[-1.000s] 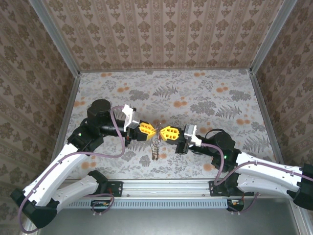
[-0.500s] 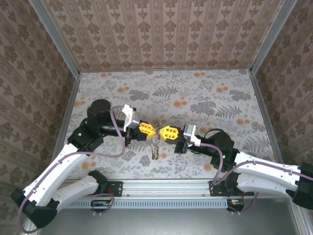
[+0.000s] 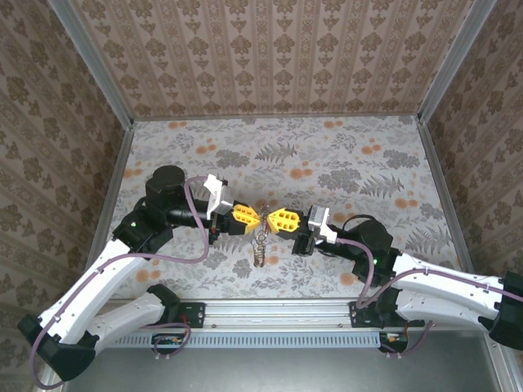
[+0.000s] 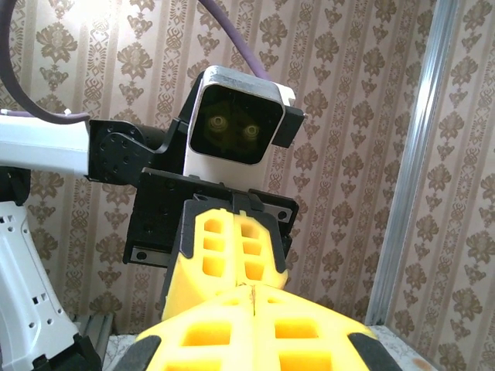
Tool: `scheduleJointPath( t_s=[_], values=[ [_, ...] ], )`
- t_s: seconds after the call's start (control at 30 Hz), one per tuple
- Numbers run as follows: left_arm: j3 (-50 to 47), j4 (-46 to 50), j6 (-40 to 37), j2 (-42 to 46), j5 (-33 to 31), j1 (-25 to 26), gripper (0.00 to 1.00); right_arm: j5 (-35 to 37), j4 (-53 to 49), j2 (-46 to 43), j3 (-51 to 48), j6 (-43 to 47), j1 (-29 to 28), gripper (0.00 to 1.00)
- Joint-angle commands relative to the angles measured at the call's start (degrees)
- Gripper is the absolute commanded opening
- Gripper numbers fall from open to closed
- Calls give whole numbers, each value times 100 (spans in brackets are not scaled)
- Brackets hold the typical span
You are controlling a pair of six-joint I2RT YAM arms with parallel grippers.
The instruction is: Put the keys on the keyring
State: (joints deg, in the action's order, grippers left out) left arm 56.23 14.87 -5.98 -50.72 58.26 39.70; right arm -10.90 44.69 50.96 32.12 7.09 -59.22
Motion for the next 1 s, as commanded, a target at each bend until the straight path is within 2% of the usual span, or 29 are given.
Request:
scheduleJointPath(
  t_s=[0.0, 0.53, 0.97],
  values=[
    [4, -222, 43, 102, 89, -8, 0, 89, 169, -60, -13, -15, -37, 0],
    [12, -223, 36, 115, 76, -22, 0, -45, 172, 71, 84, -88, -37, 0],
    [16, -227, 44, 90, 74, -15, 0, -28, 126, -146, -21, -117, -37, 0]
  ],
)
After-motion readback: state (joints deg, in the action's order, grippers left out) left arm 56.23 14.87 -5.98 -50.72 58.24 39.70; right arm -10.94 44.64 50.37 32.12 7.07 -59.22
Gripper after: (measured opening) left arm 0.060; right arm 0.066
